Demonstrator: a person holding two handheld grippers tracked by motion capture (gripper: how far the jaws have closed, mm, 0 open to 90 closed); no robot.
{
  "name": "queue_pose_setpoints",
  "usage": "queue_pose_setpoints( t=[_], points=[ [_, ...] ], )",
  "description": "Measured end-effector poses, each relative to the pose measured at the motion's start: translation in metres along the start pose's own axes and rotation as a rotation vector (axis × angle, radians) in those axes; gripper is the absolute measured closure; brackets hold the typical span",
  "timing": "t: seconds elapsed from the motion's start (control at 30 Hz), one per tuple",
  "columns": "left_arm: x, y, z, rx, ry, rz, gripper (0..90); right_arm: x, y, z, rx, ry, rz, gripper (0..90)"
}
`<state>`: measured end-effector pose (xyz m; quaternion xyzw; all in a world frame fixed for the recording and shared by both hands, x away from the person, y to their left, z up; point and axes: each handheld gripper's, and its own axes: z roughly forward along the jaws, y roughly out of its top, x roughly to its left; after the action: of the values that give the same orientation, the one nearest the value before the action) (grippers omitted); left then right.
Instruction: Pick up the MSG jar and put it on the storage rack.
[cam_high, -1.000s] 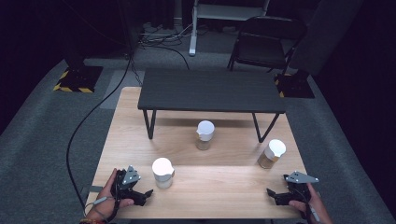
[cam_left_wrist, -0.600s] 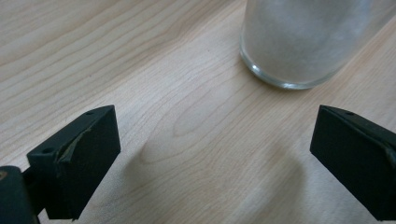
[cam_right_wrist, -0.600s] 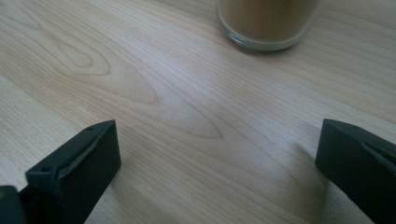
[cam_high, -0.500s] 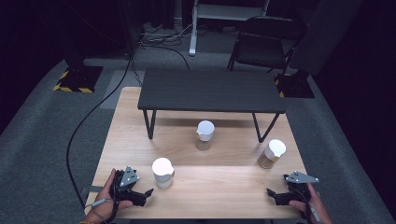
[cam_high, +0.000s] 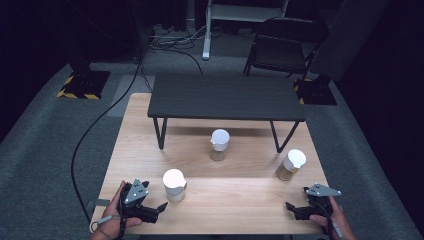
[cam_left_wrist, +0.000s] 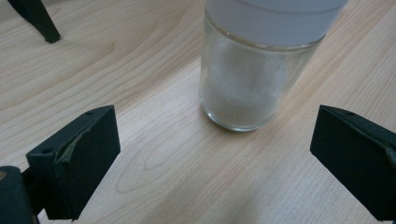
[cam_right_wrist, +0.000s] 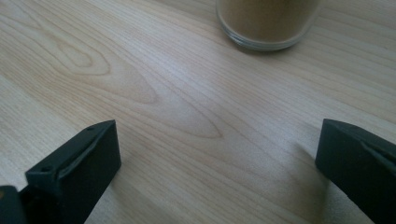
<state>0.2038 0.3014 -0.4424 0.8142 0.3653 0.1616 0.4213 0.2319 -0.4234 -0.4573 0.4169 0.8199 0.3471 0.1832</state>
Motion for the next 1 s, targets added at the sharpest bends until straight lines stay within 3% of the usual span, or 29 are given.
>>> queue_pose_setpoints(
  t=[0.2, 0.27, 0.73, 1.0],
  points=[
    [-0.005, 0.003, 0.001, -0.005, 0.017, 0.008, 1.2, 0.0, 0.0, 0.0, 0.0, 0.0, 0.0, 0.0],
    [-0.008, 0.005, 0.002, -0.007, 0.038, -0.007, 1.2, 0.0, 0.0, 0.0, 0.0, -0.001, 0.0, 0.0],
    [-0.012, 0.011, 0.009, 0.004, 0.017, -0.003, 1.1, 0.001, -0.002, -0.002, -0.002, -0.001, -0.012, 0.2],
    [-0.015, 0.011, 0.01, -0.005, 0.017, -0.012, 1.1, 0.003, -0.002, -0.003, 0.001, -0.016, 0.013, 0.0]
  ],
)
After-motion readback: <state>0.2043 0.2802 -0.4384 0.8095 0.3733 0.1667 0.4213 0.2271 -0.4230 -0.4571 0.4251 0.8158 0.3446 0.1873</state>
